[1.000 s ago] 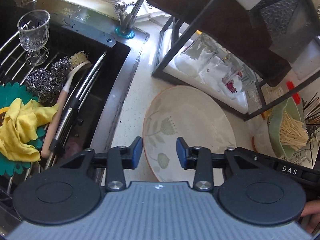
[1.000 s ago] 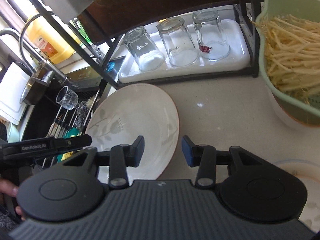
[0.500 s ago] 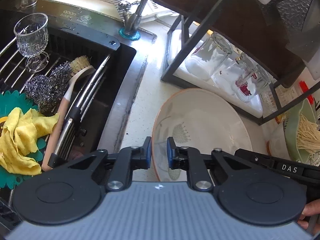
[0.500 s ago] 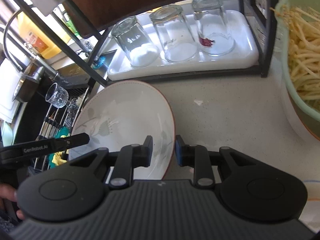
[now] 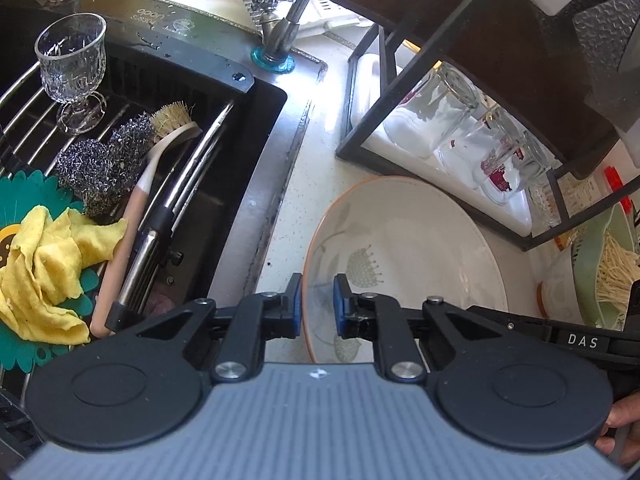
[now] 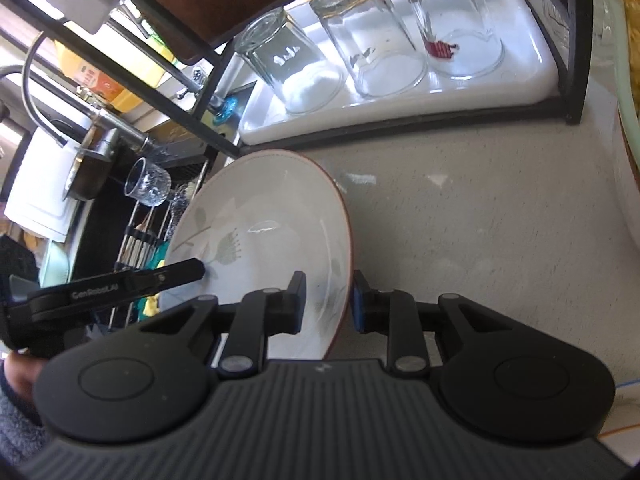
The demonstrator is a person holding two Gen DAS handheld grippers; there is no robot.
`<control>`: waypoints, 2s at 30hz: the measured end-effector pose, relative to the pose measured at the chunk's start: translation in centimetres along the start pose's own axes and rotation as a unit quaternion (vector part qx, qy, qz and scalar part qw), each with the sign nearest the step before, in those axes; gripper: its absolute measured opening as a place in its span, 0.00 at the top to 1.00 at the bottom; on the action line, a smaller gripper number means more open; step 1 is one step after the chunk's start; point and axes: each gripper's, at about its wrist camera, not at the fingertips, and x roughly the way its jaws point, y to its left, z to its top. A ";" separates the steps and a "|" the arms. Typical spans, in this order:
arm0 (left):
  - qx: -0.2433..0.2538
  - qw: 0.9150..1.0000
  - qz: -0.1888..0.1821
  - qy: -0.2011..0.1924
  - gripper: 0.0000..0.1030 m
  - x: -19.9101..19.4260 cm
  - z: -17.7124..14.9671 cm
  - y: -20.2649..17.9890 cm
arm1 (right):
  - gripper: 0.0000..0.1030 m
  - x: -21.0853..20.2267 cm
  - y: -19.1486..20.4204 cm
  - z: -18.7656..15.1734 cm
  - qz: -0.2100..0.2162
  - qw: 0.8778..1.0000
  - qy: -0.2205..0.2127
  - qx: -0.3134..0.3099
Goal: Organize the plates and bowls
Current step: 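Lift the second leaf plate with both grippers and carry it toward the stack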
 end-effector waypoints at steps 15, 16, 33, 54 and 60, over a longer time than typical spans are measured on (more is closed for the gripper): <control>0.035 0.998 -0.039 0.031 0.83 -3.4 0.4 -2.1 | 0.74 -4.2 0.6 -1.0 0.010 1.000 0.000 0.014; 0.036 0.998 -0.041 0.033 0.83 -3.6 0.4 -2.2 | 0.74 -4.7 0.6 -1.1 0.010 1.000 -0.002 0.015; 0.069 0.993 -0.077 0.052 0.83 -5.9 0.0 -5.5 | 0.74 -9.9 0.2 -3.6 -0.002 0.997 -0.031 0.070; 0.158 0.966 -0.164 0.122 0.83 -4.9 -3.0 -11.7 | 0.74 -18.0 -1.1 -9.4 -0.071 0.983 -0.110 0.130; 0.183 0.956 -0.178 0.147 0.83 -3.9 -4.6 -13.7 | 0.74 -19.2 -2.6 -11.6 -0.099 0.973 -0.127 0.163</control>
